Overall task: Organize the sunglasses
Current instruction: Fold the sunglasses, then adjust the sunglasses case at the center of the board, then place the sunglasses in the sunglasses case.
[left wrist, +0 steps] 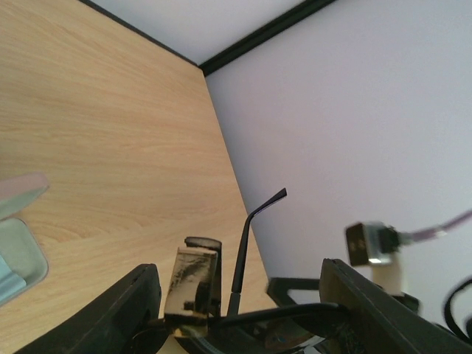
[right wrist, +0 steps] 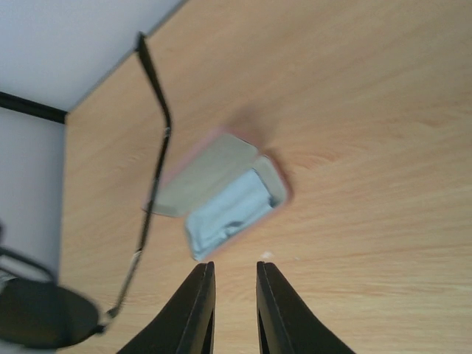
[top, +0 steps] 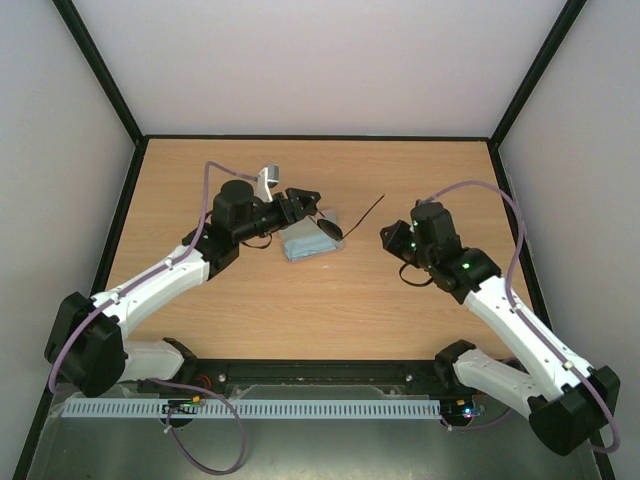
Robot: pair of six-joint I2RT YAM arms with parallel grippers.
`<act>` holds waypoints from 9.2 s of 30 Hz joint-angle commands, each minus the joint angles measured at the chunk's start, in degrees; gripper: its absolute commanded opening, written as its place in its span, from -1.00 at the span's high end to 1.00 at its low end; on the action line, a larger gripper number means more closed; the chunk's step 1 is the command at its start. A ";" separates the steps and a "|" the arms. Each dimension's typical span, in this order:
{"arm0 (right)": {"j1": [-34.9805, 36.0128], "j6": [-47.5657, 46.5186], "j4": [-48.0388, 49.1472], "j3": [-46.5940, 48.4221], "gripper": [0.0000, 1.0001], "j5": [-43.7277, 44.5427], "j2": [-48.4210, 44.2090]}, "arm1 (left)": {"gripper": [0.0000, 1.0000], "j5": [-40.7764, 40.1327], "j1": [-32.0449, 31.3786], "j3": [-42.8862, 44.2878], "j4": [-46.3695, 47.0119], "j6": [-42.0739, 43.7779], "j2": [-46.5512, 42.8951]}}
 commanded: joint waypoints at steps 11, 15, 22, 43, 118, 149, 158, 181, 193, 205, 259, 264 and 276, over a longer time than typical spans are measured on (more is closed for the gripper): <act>-0.03 -4.58 0.92 11.00 0.79 -3.05 14.42 | -0.02 11.40 0.11 2.21 -1.87 3.88 0.37; -0.01 -5.27 0.83 13.53 0.83 -5.26 16.04 | -0.02 13.13 -0.08 2.06 0.07 3.34 2.07; 0.85 -5.53 3.63 13.65 0.89 -13.37 18.78 | -0.01 14.44 -1.22 2.66 5.05 1.18 5.24; 3.59 -11.48 -5.81 14.95 0.93 -9.48 15.56 | 0.01 19.68 -3.41 6.07 5.74 3.46 9.00; -3.16 -6.52 18.53 -5.05 0.85 -54.86 -5.97 | -0.12 43.57 -4.66 1.17 37.03 -10.59 10.92; -3.43 -20.46 -3.45 18.31 0.97 -21.72 14.67 | 0.11 8.15 0.28 -16.60 -12.76 4.48 -6.50; -4.03 -21.30 -1.73 20.29 0.97 -21.04 21.69 | 0.74 4.67 1.59 -20.53 -3.68 3.63 4.47; -2.10 -25.42 -5.10 27.73 0.97 -16.95 28.56 | 0.96 -2.48 8.29 -8.67 2.65 7.97 28.36; 9.99 -29.26 -14.85 41.93 0.97 -4.55 43.15 | 0.95 -2.81 9.25 -2.79 2.56 9.48 34.25; 13.47 -24.69 -22.33 56.37 0.97 5.01 61.14 | 0.95 -1.05 12.14 -10.06 3.53 8.92 27.82; 15.56 -29.55 -17.65 53.95 -0.09 10.64 61.24 | 0.90 1.23 15.19 -11.97 1.06 9.83 20.04; 14.16 -27.74 -16.80 48.57 -0.11 12.79 53.32 | 0.90 1.01 15.21 -11.70 0.67 9.94 20.22; -0.67 -25.95 -6.63 33.65 0.64 -1.14 51.32 | 0.90 1.32 15.23 -12.09 2.05 9.59 21.67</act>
